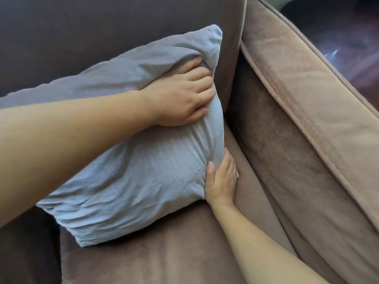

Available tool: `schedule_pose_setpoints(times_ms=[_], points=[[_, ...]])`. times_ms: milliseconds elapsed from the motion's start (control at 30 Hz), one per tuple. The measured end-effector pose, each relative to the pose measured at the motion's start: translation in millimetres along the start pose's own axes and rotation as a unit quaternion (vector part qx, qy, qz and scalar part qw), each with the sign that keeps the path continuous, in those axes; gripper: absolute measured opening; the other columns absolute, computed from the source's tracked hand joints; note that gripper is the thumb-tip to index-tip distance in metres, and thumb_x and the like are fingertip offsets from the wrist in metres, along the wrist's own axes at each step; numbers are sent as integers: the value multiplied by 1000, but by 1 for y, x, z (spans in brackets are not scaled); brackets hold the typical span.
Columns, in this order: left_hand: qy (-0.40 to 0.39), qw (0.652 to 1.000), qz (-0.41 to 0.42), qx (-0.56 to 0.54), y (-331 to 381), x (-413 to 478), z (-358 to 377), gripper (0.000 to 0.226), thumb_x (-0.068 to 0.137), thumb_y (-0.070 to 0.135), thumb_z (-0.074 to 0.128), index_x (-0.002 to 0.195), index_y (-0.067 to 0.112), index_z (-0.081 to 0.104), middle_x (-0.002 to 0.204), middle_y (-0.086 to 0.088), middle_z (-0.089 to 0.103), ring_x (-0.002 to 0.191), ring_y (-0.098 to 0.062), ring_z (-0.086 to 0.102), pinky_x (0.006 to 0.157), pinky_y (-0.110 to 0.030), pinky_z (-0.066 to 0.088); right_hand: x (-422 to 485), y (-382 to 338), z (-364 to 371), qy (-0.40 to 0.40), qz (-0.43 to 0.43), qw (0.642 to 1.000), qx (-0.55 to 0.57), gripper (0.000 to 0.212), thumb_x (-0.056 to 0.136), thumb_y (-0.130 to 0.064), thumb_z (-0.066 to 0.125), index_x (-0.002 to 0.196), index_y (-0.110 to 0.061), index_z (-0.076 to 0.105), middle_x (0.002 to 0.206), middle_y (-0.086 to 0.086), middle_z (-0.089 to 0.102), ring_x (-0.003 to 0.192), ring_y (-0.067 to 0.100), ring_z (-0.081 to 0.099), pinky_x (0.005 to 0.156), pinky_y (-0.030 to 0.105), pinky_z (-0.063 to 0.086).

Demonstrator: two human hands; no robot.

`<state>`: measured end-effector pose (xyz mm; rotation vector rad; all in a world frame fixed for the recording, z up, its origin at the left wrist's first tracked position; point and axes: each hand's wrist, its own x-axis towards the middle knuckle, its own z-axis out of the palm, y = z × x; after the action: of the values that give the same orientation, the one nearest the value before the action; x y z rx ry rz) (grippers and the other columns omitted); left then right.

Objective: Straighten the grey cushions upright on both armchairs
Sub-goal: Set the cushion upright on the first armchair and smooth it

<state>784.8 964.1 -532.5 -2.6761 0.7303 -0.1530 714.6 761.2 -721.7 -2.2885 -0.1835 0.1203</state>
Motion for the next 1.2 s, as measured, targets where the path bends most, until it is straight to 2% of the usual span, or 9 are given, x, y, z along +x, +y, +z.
schedule_pose_setpoints(times_ms=[133,267,367,467,667,767,933,1067,1200], points=[[54,993,-64,-86,32,-7,-14,41,99,24,31,120,7,62,124,-12,62,123,-32,54,122,-46,21,5,-12,-33,-72,16,995,69,74,91,-55,38,153,-14,32,154,5,40,142,20,39,118,43,35],[193,924,-207,-257,76,-58,-39,30,93,9,50,117,-1,66,128,-21,62,118,-36,59,106,-49,41,-3,-47,-76,-18,-90,995,39,59,91,-17,58,145,-2,41,148,14,41,138,18,39,115,13,28],[256,824,-396,-313,112,-126,-40,27,93,6,60,117,-4,67,129,-22,61,119,-37,58,104,-44,44,-10,-96,-90,9,-226,974,35,40,87,-3,61,126,4,53,126,17,54,120,19,49,104,30,42],[273,708,-576,-303,144,-198,-33,28,93,9,62,119,-3,65,125,-19,60,120,-29,56,109,-30,40,-17,-150,-78,-66,-377,924,24,28,89,0,61,116,6,59,114,18,59,109,27,56,96,34,47],[287,454,-767,-350,193,-268,-14,64,91,34,70,144,10,41,141,-3,42,133,-18,44,111,-45,41,-54,-247,-18,-213,-618,755,-44,27,90,-12,65,114,2,66,121,17,66,112,36,62,96,45,50],[272,379,-779,-418,213,-260,5,90,85,59,62,154,16,25,157,-1,31,146,-13,31,118,-46,34,-72,-277,13,-254,-707,652,-103,32,91,-18,59,119,-3,67,128,13,66,126,35,59,106,49,46],[242,369,-796,-415,232,-224,45,101,85,73,49,157,10,19,165,-5,22,152,-20,21,121,-49,25,-61,-296,58,-217,-792,508,-262,35,99,-20,46,125,-6,65,141,14,60,142,35,46,120,66,21],[211,368,-833,-354,234,-216,71,95,85,65,51,158,13,19,164,-3,25,152,-18,21,125,-46,14,-25,-308,69,-201,-791,484,-316,46,102,-34,42,136,-7,57,151,16,51,147,34,39,123,61,2],[184,361,-854,-325,241,-215,90,100,85,77,41,157,11,21,161,-6,32,150,-20,27,126,-45,8,-1,-315,76,-196,-794,483,-312,54,102,-42,39,140,-5,54,151,16,50,145,33,40,125,55,-1]])
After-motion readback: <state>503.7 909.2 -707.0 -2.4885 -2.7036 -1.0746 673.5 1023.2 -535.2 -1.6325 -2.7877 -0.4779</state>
